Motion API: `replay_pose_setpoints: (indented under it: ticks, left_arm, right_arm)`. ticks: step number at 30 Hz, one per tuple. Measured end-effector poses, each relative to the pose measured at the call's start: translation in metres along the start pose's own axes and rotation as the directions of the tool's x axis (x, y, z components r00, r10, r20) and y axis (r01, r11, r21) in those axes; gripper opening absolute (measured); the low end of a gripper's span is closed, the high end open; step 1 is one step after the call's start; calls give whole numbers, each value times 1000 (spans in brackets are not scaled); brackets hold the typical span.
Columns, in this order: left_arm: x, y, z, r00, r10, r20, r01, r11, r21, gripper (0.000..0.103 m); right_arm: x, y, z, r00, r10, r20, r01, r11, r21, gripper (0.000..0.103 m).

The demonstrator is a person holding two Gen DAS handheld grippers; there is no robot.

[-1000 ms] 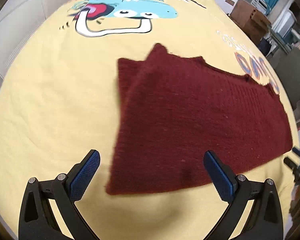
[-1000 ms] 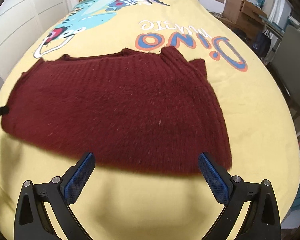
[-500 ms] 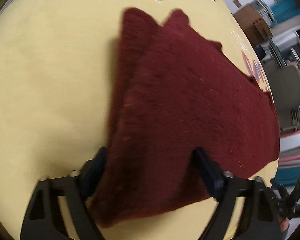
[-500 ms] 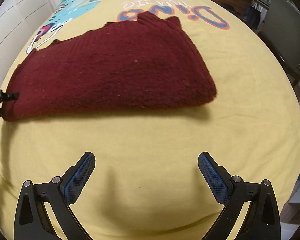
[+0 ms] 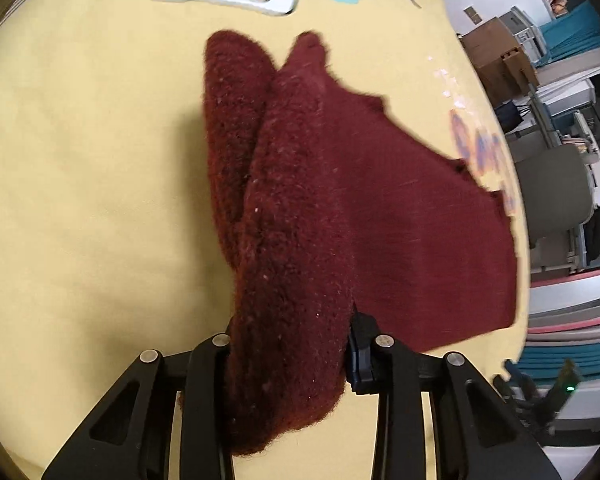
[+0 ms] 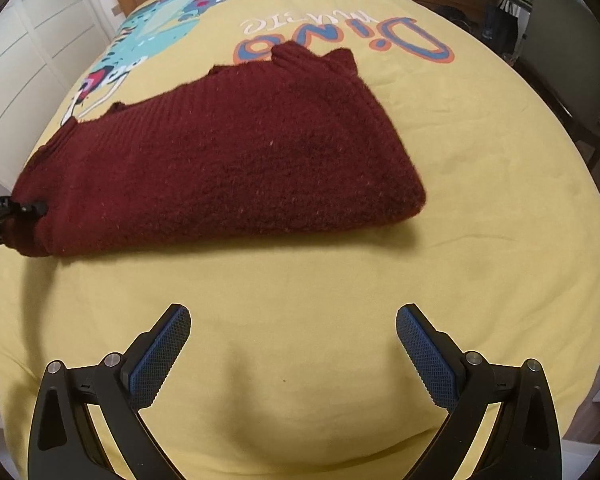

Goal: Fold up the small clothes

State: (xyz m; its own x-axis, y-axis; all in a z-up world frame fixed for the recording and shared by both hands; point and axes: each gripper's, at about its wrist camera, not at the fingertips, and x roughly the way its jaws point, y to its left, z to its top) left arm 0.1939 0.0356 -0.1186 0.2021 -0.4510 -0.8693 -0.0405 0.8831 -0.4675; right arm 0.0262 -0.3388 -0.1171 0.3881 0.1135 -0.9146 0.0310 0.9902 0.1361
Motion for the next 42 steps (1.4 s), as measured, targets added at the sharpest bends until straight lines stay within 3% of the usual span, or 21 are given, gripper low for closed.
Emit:
replay_pose_setpoints:
  ticks: [4,9,12,21,24,27,31,33,34,35,37,39,42]
  left_arm:
    - [-22,-45,9,1000,-20,5,20,999,26,28]
    - [-33,-96,19,1000,9,19,-10,999,40,27]
    - [-29,-140,18,999,33,12,-34,993,111,27]
    - [53,-273,0,995,100,-19,-90,951,297,27]
    - [94,-294,-13,984,173,-38,-151,932,330,27]
    - [128,-298,-26,962,271,-38,-242,907,343,30]
    - [141,-299,-33,952,307,-22,-282,898,337,40]
    - [142,-306,-36,938,347,17,-329,872,363,49]
    - [142,-309,-37,936,352,22,-335,867,369,62]
    - [141,-309,-38,941,339,22,-323,871,370,78]
    - [139,-315,-38,947,321,28,-306,870,387,93]
    - [131,-317,-40,952,303,32,-290,866,406,98]
    - [106,-320,-37,977,208,40,-206,893,399,102]
  right_arm:
    - [-7,-7,12,1000,12,17,-13,1000,9,103]
    - [-21,-20,26,998,48,48,-50,998,39,103]
    - [-33,-30,32,996,57,73,-60,997,51,103]
    - [-57,-89,44,995,-43,95,32,993,117,103]
    - [-62,-110,37,994,-72,84,59,988,143,103]
    - [-64,-127,28,994,-86,66,74,983,170,103]
    - [-60,-142,16,994,-103,43,93,977,192,103]
    - [-55,-147,11,994,-104,30,96,975,200,103]
    - [-54,-149,9,994,-102,32,93,974,207,103]
    - [-54,-150,7,994,-99,45,87,972,218,103]
    - [-56,-153,5,993,-95,67,76,967,241,103]
    - [-56,-153,5,994,-91,67,71,966,250,103]
    - [-59,-150,8,992,-84,90,61,972,226,103]
